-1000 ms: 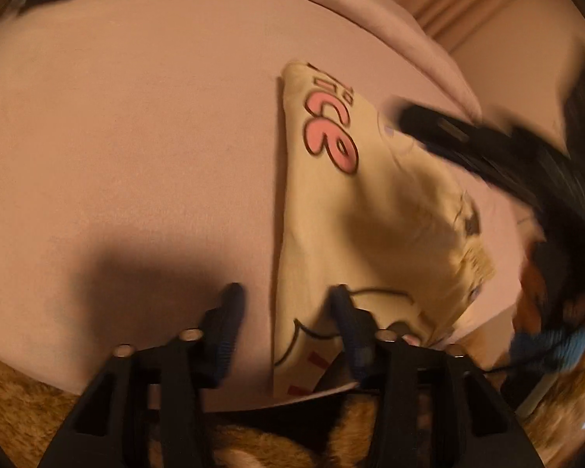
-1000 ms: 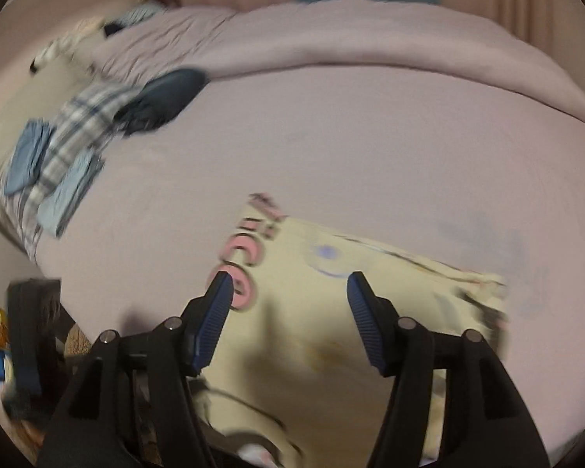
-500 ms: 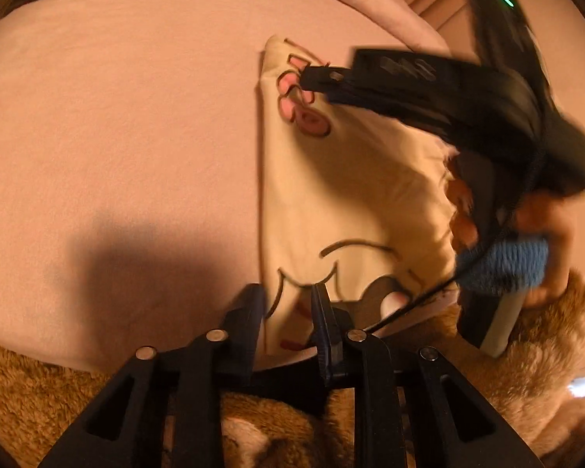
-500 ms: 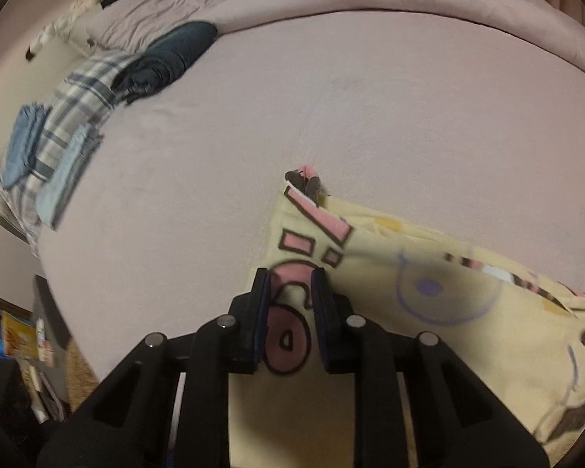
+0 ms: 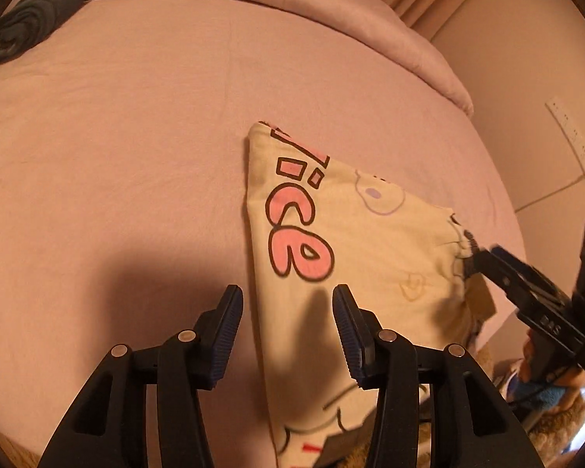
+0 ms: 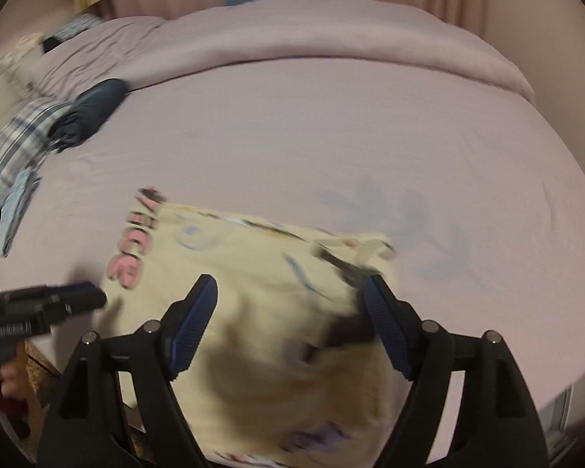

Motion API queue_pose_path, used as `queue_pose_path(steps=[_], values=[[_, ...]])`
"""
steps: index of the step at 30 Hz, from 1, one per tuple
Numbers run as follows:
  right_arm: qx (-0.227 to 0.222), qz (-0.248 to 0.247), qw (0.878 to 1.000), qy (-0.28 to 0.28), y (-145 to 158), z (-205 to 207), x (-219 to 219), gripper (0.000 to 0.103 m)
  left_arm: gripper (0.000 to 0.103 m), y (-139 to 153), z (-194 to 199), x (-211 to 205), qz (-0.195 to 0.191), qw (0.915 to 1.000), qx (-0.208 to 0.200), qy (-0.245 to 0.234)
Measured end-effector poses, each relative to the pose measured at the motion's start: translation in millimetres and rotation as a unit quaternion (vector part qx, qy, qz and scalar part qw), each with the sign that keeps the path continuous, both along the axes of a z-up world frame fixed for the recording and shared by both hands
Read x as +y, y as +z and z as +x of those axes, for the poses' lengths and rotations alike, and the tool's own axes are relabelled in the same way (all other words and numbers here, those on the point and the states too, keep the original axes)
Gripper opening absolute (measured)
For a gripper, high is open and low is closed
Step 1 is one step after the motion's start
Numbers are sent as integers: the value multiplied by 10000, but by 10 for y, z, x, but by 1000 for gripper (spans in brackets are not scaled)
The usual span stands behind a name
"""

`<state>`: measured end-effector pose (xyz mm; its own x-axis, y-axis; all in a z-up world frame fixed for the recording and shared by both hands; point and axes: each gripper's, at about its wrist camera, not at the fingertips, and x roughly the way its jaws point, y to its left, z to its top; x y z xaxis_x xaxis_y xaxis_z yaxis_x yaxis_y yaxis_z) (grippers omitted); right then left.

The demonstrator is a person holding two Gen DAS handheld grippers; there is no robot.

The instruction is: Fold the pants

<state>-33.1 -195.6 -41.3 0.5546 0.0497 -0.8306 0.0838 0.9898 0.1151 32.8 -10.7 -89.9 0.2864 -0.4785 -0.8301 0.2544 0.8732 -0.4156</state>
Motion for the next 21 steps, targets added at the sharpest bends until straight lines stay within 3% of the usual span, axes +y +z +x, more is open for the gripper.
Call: queue_pose_path(steps=[8,10,16,21], values=[[483,660,9962,-312,-386,-285,-373,79,47,-102,51,66,-16,9999,56,-134],[570,879,9939,-331,-474,-343,-403,79,47,-149,41,68,-175,9994,204,-198],[357,1617,9861,-161,-531,-498,-453,81,47,-175,-72,94,-300,9983,320,-377],[301,2272,9734,50,-630,-313,-511,81,47,-183,66,30,-371,9970,467,-487]])
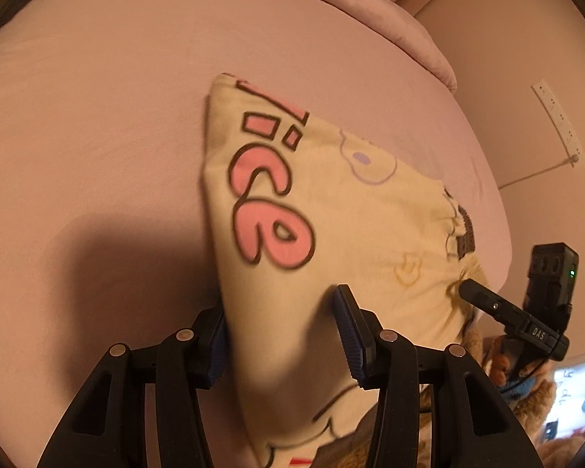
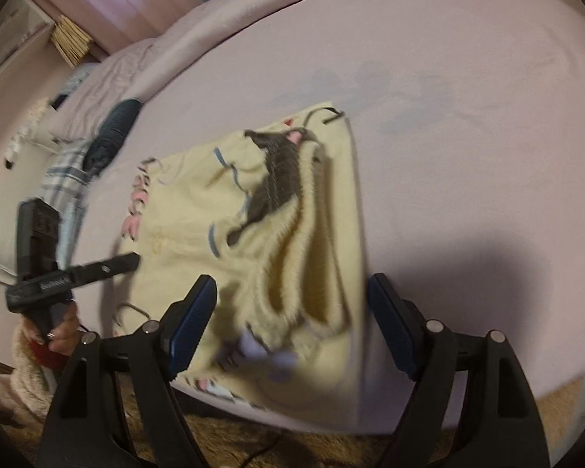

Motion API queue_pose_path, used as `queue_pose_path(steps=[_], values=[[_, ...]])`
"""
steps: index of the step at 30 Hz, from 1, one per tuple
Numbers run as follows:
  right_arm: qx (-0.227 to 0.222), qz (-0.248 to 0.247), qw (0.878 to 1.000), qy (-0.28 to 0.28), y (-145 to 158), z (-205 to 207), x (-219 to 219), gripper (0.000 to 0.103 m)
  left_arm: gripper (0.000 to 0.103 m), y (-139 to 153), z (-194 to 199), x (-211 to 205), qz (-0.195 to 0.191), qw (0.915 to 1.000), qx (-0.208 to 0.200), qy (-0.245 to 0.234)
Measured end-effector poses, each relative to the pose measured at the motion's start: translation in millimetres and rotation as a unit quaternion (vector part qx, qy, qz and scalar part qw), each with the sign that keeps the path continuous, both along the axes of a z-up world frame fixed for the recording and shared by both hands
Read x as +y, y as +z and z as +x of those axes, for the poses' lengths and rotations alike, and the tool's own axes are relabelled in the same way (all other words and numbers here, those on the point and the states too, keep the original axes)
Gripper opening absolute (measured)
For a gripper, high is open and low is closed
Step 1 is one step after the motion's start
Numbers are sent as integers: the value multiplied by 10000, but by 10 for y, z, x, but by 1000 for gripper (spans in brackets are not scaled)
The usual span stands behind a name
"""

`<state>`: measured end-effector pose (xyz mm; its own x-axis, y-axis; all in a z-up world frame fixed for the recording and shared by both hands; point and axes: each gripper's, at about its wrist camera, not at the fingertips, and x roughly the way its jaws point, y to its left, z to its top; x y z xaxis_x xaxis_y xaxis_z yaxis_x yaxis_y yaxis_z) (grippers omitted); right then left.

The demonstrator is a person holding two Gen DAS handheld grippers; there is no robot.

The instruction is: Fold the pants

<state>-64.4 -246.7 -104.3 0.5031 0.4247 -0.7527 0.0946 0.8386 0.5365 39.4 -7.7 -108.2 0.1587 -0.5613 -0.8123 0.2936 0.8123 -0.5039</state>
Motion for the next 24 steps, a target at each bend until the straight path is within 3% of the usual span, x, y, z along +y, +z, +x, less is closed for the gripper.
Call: queue_pose_path(steps=[2,4,9,11,15,16,18,24], values=[[-28,285,9996,50,-45,97,-14,81,49,-3,51,-63,12,9999,-57,-95],[-57,463,9989,92,-63,239,61,81,59,2,0,-82,-7,9997,-115,-228],[-148,501,9986,82,-65,293,153,77,59,40,-130,-165,307,9980,-474,-277],[-153,413,9990,68,-65,233,195,62,55,32,-198,-160,250,9979,-529,-266],[-86,765,9970,69,-160,137,260,32,25,1,-328,-63,70,9986,-483,-180],[-88,746,9972,8,-168,121,272,29,18,1,-336,-17,11,9991,-424,-59],[-47,549,9985,-69,-118,139,321,24,14,53,-323,54,-113,9994,-317,86],[-262,-168,9995,-18,237,233,507,18,13,493,-363,241,-418,9969,-661,-42]])
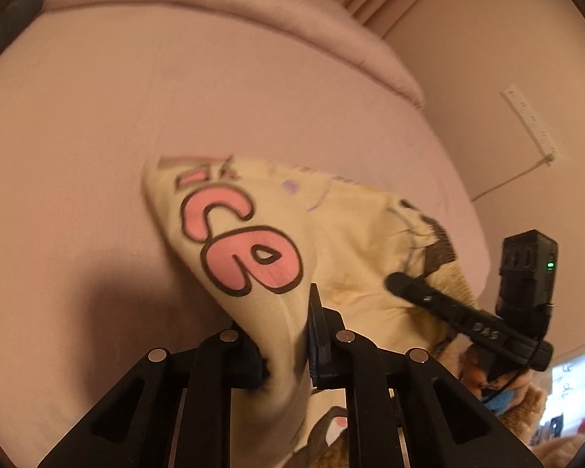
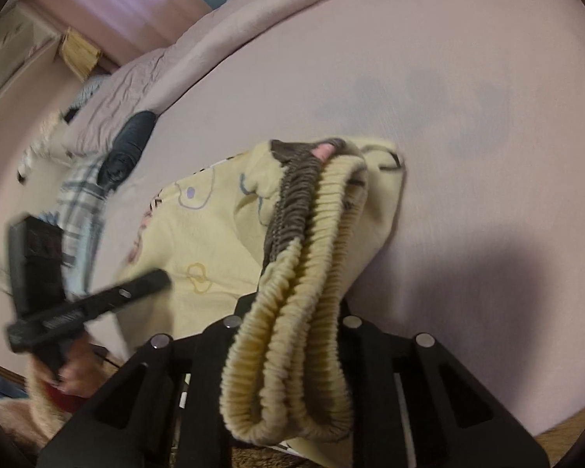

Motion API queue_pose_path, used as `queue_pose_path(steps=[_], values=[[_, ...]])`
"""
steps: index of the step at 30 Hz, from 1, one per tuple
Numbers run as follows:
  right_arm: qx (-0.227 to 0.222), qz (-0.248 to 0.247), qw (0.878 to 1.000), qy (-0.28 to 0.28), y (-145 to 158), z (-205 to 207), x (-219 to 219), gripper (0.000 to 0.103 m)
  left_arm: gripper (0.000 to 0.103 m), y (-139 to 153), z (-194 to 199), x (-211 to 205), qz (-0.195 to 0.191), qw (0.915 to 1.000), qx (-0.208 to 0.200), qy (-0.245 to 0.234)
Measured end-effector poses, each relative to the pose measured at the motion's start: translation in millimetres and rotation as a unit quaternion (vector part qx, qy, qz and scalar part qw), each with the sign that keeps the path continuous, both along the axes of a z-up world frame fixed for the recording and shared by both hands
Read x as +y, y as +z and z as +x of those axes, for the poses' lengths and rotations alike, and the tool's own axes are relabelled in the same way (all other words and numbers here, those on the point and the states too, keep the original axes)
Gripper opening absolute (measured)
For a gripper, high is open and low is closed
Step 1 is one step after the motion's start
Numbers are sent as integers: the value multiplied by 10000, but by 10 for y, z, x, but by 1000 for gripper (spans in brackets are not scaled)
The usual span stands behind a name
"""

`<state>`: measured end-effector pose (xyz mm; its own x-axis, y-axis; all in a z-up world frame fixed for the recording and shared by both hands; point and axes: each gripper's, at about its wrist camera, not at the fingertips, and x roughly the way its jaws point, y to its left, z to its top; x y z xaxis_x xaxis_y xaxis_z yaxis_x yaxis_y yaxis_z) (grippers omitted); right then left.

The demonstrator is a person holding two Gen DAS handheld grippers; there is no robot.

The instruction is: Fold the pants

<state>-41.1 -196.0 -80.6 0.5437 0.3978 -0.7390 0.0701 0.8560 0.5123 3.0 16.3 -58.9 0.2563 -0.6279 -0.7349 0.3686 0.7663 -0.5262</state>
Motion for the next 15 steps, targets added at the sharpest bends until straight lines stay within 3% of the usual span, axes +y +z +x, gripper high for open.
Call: queue_pose_path(steps=[5,11,15], values=[[-475,-38,9989,-20,361,166,45,18,13,367,198,195,-327,9988,-318,194],[-970,-344,9945,205,765,629,225,18,13,710,439,396,-204,9954,-839,424],[-1174,-404,9914,400,891,1103,332,18,13,790,789,530,-129,9924,-1000,712]])
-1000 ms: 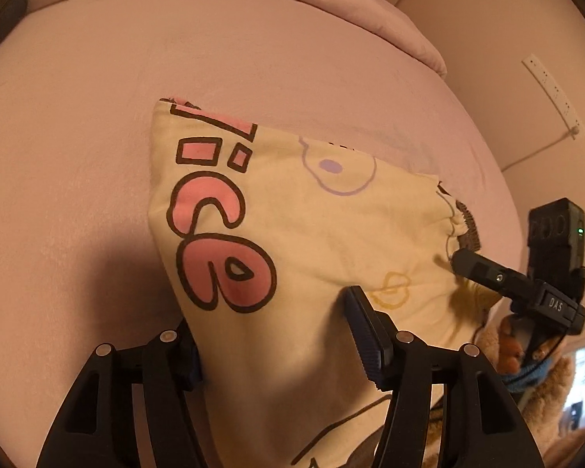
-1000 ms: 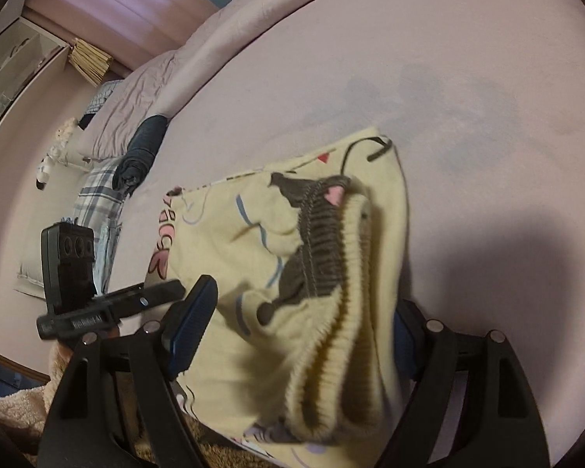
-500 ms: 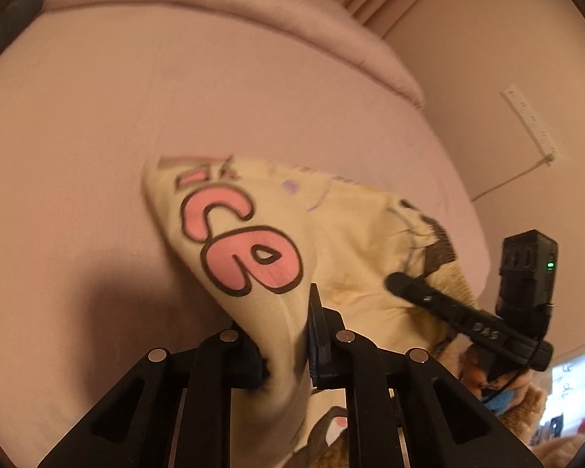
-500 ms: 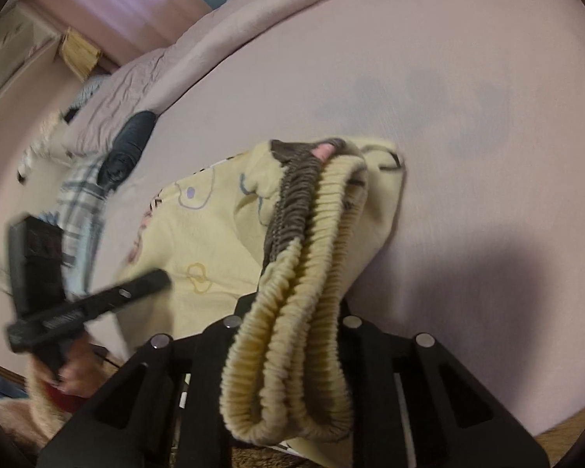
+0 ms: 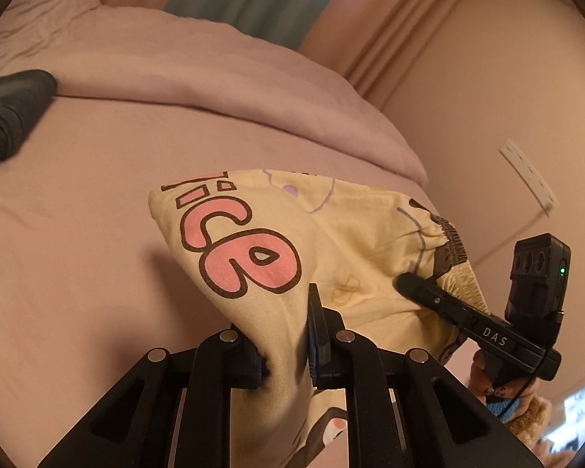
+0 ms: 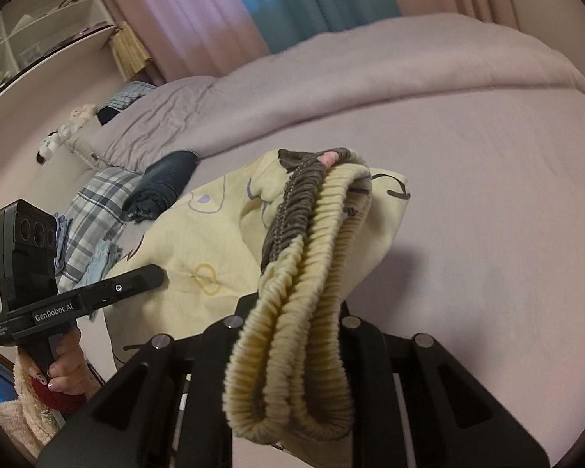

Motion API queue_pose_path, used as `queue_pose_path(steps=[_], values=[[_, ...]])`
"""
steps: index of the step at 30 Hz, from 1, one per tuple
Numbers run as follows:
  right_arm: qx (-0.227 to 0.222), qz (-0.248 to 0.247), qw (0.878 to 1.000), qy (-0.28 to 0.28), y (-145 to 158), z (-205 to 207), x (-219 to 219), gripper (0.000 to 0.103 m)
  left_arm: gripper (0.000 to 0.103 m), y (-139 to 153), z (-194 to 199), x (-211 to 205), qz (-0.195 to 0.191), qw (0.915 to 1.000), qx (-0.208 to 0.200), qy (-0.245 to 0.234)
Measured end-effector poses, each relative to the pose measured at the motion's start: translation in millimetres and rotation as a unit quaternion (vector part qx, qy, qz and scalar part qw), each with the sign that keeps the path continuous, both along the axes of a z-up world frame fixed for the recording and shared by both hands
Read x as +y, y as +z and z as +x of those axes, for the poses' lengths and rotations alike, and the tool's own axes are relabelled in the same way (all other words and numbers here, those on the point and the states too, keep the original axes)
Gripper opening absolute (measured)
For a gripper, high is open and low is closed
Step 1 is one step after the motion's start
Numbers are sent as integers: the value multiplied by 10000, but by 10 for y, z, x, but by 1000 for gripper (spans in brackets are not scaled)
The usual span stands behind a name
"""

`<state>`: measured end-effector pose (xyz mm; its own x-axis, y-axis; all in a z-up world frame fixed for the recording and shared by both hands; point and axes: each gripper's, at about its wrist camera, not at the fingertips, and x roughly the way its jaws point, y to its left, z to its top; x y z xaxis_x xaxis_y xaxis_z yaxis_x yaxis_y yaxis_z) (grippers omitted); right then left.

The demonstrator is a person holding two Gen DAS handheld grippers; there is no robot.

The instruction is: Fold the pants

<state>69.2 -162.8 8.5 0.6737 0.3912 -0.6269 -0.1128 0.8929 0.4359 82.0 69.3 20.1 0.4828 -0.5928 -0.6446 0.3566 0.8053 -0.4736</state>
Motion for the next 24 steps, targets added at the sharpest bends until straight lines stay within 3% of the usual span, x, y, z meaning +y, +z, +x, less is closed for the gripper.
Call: queue_pose_path(steps=[3,6,10,12,15,20,24], values=[[78,-74,9999,127,-73,280,58,18,13,-137,251,34,82,9998,78,167],[375,-74,9990,249,-307,592,113,18,13,-474,559,105,183,9975,576,367],[1318,-78,9906,349,-893,950,167,20,13,-1002,758,243,447,9885,1352,501],[1747,-212,9839,305,-1156,1014,192,24,18,-1191,771,265,590,9845,1545,590],[1548,-25,9875,309,-1242,977,125,24,19,-1245,734,307,392,9850,1534,692],[1616,209,9861,312,-1250,949,10,23,21,-1260,695,591,176,9816,1744,752],[1604,280,9864,246,-1189,894,-21,24,27,-1203,693,503,399,9838,1582,740]])
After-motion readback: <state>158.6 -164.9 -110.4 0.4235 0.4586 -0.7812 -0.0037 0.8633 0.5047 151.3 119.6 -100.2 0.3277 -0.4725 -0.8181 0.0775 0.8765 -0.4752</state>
